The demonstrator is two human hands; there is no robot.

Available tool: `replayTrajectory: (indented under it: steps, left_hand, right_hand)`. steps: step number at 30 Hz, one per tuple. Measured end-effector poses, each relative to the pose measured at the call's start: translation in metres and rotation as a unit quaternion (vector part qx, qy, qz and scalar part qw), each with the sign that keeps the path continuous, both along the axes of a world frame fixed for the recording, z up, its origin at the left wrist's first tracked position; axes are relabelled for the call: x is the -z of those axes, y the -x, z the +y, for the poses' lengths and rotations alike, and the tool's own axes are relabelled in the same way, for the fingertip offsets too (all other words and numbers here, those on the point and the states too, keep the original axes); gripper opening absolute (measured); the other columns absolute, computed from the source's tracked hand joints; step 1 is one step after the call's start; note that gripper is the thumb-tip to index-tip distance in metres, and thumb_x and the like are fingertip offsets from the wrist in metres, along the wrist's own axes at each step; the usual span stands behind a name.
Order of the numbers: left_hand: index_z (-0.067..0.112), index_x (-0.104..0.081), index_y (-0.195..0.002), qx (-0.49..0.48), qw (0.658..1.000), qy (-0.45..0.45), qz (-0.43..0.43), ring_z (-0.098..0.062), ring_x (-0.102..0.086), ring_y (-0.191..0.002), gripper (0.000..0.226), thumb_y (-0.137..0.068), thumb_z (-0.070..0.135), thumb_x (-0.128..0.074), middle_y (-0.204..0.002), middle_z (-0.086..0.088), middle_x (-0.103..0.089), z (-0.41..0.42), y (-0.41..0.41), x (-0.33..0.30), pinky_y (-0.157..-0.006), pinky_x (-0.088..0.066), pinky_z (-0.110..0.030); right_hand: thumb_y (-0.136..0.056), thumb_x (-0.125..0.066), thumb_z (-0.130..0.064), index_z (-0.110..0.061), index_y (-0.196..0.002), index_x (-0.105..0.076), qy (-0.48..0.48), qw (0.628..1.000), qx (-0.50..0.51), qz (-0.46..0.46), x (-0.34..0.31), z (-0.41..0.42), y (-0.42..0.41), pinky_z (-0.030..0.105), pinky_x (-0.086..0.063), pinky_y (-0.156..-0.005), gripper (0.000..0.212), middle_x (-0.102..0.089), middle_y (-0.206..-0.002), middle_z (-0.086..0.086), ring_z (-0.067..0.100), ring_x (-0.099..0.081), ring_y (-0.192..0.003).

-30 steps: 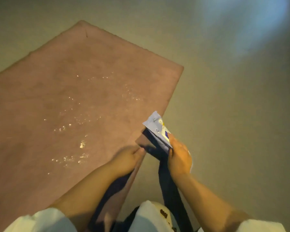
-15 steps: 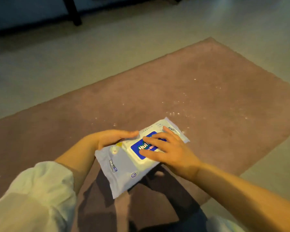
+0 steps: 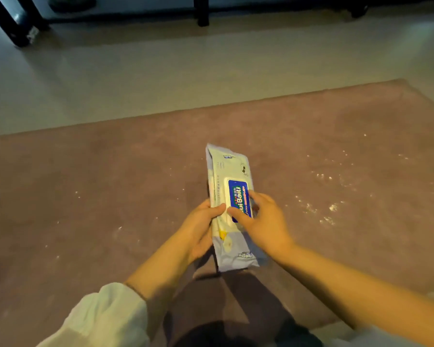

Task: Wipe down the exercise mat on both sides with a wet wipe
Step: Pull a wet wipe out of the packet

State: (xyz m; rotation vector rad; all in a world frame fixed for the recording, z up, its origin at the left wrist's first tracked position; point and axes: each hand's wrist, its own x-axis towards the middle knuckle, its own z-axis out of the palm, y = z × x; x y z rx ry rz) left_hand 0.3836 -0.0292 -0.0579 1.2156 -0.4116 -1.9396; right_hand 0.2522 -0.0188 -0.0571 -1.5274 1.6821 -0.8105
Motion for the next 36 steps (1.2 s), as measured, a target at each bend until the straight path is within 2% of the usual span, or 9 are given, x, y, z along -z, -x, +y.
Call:
replayTrajectory:
  steps: [4,6,9,16,21,25,29,32,36]
  left_hand:
    - [0.004,-0.058,-0.113,-0.063,0.99,-0.014,0.125,-0.029,-0.07,-0.084,0.037,-0.077,0.001,-0.05,-0.1,-0.019,-0.07,0.012,0.014,0.006,-0.073,-0.058,-0.041]
    - [0.004,-0.059,-0.116,-0.071,0.984,-0.017,0.164,-0.027,-0.07,-0.088,0.035,-0.085,0.015,-0.047,-0.104,-0.018,-0.069,0.011,0.016,0.007,-0.076,-0.058,-0.04]
    - [0.01,-0.058,-0.118,-0.11,0.986,-0.007,0.127,-0.021,-0.07,-0.088,0.04,-0.099,0.036,-0.035,-0.103,-0.011,-0.071,0.008,0.018,0.013,-0.076,-0.057,-0.034]
    - [0.013,-0.054,-0.12,-0.201,0.978,-0.039,0.044,-0.023,-0.066,-0.09,0.035,-0.102,0.033,-0.031,-0.107,-0.011,-0.068,0.009,0.037,0.024,-0.08,-0.052,-0.038]
    - [0.018,-0.056,-0.114,-0.229,0.971,-0.062,-0.028,-0.02,-0.068,-0.083,0.029,-0.102,0.033,-0.034,-0.098,-0.006,-0.07,0.02,0.04,0.034,-0.064,-0.052,-0.032]
    - [0.015,-0.055,-0.114,-0.229,0.971,-0.069,-0.023,-0.02,-0.066,-0.08,0.029,-0.102,0.031,-0.034,-0.097,-0.008,-0.068,0.025,0.039,0.032,-0.064,-0.051,-0.032]
    - [0.009,-0.054,-0.123,-0.197,0.977,-0.074,0.042,-0.024,-0.066,-0.088,0.044,-0.101,0.039,-0.032,-0.106,-0.013,-0.068,0.03,0.03,0.023,-0.071,-0.053,-0.036]
    - [0.008,-0.058,-0.125,-0.178,0.968,-0.073,0.159,-0.029,-0.064,-0.102,0.066,-0.092,0.06,-0.035,-0.114,-0.017,-0.066,0.03,0.01,0.016,-0.082,-0.051,-0.04]
    - [0.013,-0.07,-0.112,-0.158,0.973,-0.055,0.16,-0.033,-0.064,-0.104,0.064,-0.077,0.064,-0.053,-0.113,-0.015,-0.067,0.036,-0.034,0.018,-0.091,-0.048,-0.046]
  right_hand:
    - [-0.065,-0.073,-0.057,-0.016,-0.124,-0.055,0.013,0.998,-0.009,0.059,-0.005,-0.002,0.0,0.006,-0.034,-0.069,0.074,-0.05,-0.105,-0.005,0.014,-0.05,-0.104]
    - [-0.07,-0.078,-0.046,-0.016,-0.127,-0.054,0.028,0.994,-0.028,0.098,-0.007,-0.006,-0.001,0.01,-0.034,-0.073,0.069,-0.054,-0.11,-0.002,0.017,-0.048,-0.106]
    - [-0.073,-0.077,-0.035,-0.016,-0.129,-0.052,0.044,0.987,-0.067,0.141,-0.011,-0.01,-0.006,0.016,-0.037,-0.081,0.064,-0.057,-0.116,0.001,0.017,-0.05,-0.107]
    - [-0.072,-0.081,-0.02,-0.016,-0.137,-0.037,0.026,0.991,-0.035,0.124,0.0,-0.004,-0.009,0.016,-0.036,-0.085,0.078,-0.042,-0.124,0.002,0.013,-0.038,-0.12]
    - [-0.063,-0.087,-0.026,-0.012,-0.12,-0.047,-0.02,0.995,0.006,0.099,0.005,0.004,-0.007,-0.001,-0.037,-0.059,0.071,-0.04,-0.104,-0.005,0.005,-0.048,-0.095]
    - [-0.062,-0.087,-0.026,-0.016,-0.099,-0.044,-0.022,0.996,0.015,0.083,0.011,0.015,-0.007,-0.005,-0.035,-0.059,0.057,-0.045,-0.098,-0.002,-0.002,-0.047,-0.075]
    - [-0.073,-0.08,-0.028,-0.012,-0.104,-0.05,0.021,0.992,-0.021,0.122,0.008,0.027,-0.013,0.005,-0.039,-0.069,0.047,-0.052,-0.108,0.001,0.011,-0.053,-0.101]
    - [-0.077,-0.076,-0.016,-0.005,-0.111,-0.064,0.107,0.968,-0.091,0.206,0.004,0.038,-0.021,0.037,-0.042,-0.095,0.038,-0.056,-0.127,0.012,0.033,-0.048,-0.118]
    - [-0.088,-0.056,-0.05,-0.033,-0.127,-0.056,0.074,0.916,-0.224,0.324,0.005,0.054,-0.043,0.051,-0.002,-0.114,0.043,-0.027,-0.153,0.012,0.039,-0.017,-0.14]
